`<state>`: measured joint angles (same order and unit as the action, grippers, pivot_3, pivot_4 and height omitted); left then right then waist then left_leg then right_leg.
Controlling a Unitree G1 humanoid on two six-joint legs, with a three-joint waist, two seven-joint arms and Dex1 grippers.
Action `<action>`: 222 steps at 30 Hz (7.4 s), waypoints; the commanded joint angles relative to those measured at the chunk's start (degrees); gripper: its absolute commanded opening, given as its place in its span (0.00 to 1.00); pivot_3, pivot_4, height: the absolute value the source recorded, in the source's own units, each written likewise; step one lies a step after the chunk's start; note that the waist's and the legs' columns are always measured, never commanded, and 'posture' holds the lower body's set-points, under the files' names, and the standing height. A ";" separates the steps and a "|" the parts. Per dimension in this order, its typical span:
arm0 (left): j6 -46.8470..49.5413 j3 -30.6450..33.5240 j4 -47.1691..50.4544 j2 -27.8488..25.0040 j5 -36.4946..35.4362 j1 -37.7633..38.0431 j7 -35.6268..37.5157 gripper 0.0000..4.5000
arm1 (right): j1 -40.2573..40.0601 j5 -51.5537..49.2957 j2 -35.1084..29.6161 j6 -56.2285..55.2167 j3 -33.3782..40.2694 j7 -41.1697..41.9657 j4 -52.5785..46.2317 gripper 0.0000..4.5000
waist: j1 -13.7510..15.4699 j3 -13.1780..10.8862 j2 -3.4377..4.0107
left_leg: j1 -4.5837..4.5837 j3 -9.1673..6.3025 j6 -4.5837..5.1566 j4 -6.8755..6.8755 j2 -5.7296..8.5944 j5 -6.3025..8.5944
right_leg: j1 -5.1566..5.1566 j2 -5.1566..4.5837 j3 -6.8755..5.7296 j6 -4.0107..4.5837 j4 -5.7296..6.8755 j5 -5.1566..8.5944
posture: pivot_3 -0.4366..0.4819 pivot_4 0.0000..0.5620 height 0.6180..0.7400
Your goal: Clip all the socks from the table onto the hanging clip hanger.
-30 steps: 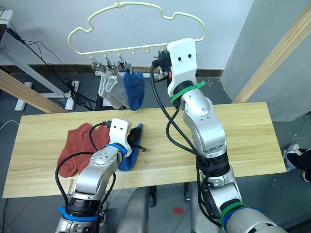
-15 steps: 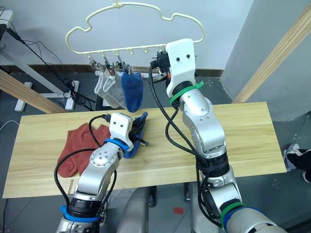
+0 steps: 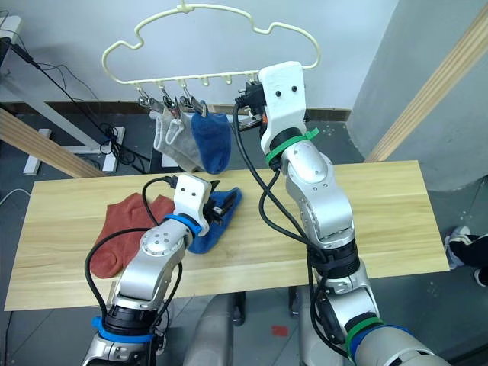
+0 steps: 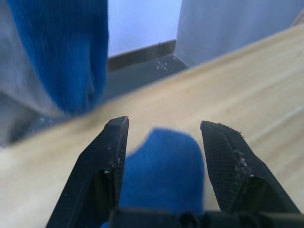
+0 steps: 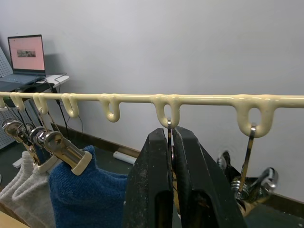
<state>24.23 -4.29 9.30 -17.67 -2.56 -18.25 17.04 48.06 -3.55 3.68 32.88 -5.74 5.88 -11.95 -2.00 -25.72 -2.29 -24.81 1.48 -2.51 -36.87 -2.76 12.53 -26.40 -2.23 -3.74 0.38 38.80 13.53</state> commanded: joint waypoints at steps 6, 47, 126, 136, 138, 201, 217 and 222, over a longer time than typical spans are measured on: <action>3.99 -1.92 -7.45 -2.06 -0.02 -2.80 5.34 0.57 | -0.02 -0.43 0.66 -0.50 -0.36 -0.39 -3.10 0.00 | 0.05 0.00 0.00 | -0.01 0.01 0.00 0.02 0.01 0.00 | -0.03 0.01 -0.01 0.00 -0.03 0.00 | 0.36 0.84 0.96; -17.48 4.04 -0.20 7.09 -8.64 -2.23 8.33 0.00 | -0.32 -3.12 3.87 4.00 0.34 -1.67 -6.74 0.00 | -0.03 0.00 0.00 | -0.06 0.02 0.01 0.01 0.01 0.01 | -0.03 -0.02 0.00 0.00 -0.08 0.00 | 0.33 0.82 0.96; -4.09 10.38 7.75 -15.23 -27.88 -6.93 30.58 0.74 | -10.58 -6.10 -8.37 9.44 -3.77 -0.16 -18.91 0.61 | -0.70 0.00 0.00 | -0.08 0.04 -0.13 0.09 0.00 -0.07 | -0.04 0.02 0.03 -0.03 -0.27 0.02 | 0.41 0.80 0.96; -2.44 9.57 5.54 -17.55 -28.21 -12.69 32.78 0.74 | -8.68 -2.42 -5.67 6.08 -1.83 -3.27 -13.17 0.61 | 0.33 0.00 0.00 | -0.09 0.08 -0.17 0.16 0.01 -0.09 | -0.07 0.01 0.04 -0.03 -0.32 0.02 | 0.42 0.80 0.96; -1.80 9.28 5.74 -17.40 -28.69 -13.30 33.44 0.74 | -8.05 -2.03 -5.54 5.44 -1.78 -2.95 -12.23 0.61 | 0.33 0.00 0.00 | -0.09 0.10 -0.17 0.16 0.02 -0.09 | -0.06 0.01 0.05 -0.03 -0.32 0.02 | 0.42 0.80 0.96; -3.44 9.42 4.13 -17.26 -25.74 -12.43 34.72 0.75 | -0.46 -1.26 -0.82 -5.26 1.17 -1.18 -0.21 0.34 | 0.33 0.00 0.00 | -0.09 0.06 -0.17 0.03 0.01 -0.09 | -0.07 0.00 0.01 0.00 -0.14 0.00 | 0.44 0.78 0.96; -1.17 11.11 5.74 -16.86 -24.77 -9.65 29.11 0.75 | -0.55 -1.33 -0.42 -5.25 2.14 -1.14 -0.77 0.00 | 0.36 0.00 0.00 | -0.08 0.05 -0.17 0.00 0.01 -0.09 | -0.07 0.00 0.02 0.00 -0.10 0.00 | 0.43 0.79 0.96; 7.15 12.97 11.31 -15.72 -18.70 -0.31 13.91 0.82 | -0.44 -1.26 -0.81 -5.06 2.37 -0.87 -0.84 0.00 | 0.09 0.00 0.00 | -0.06 0.06 -0.17 -0.01 -0.01 -0.09 | -0.07 -0.01 0.06 0.00 -0.04 0.00 | 0.44 0.80 0.96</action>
<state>27.93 7.58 16.69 -33.51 -24.04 -21.68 36.28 46.80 -4.19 2.79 29.06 -3.56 4.92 -10.35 -1.91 -25.72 -2.29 -24.86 1.54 -2.67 -36.87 -2.77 12.45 -26.46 -2.23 -3.66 0.38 38.76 13.52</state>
